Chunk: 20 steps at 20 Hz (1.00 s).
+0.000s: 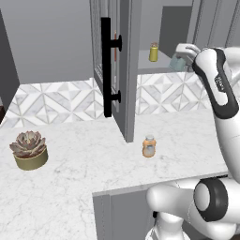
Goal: Put the shaker and condiment bottle from the counter next to their counterparts in the cabinet.
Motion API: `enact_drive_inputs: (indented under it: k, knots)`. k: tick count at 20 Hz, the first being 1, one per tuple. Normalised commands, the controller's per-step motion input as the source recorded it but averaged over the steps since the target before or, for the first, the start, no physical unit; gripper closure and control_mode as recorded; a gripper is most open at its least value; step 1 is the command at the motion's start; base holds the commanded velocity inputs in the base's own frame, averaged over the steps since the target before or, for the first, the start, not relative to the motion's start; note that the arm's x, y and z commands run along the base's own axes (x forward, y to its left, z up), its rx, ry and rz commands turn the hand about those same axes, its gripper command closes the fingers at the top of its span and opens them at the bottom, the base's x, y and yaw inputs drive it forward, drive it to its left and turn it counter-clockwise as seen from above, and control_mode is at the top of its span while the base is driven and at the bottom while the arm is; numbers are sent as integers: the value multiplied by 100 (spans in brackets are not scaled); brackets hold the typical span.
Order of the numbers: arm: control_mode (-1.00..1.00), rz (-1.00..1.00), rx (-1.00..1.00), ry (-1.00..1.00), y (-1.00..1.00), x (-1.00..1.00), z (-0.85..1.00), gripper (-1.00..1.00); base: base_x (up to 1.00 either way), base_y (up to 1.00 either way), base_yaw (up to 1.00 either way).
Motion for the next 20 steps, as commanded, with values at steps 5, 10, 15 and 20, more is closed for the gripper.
enact_drive_inputs:
  k: [5, 10, 15, 20]
  knots:
    - [-100, -15, -7, -12, 0, 18, 0, 100, 0, 0, 0]
    - [-100, -13, -5, -1, 0, 20, 0, 100, 0, 0, 0]
    - [-100, -8, 0, 4, -2, 12, 0, 100, 0, 0, 0]
    - [-100, -5, 0, 5, 0, 17, 0, 100, 0, 0, 0]
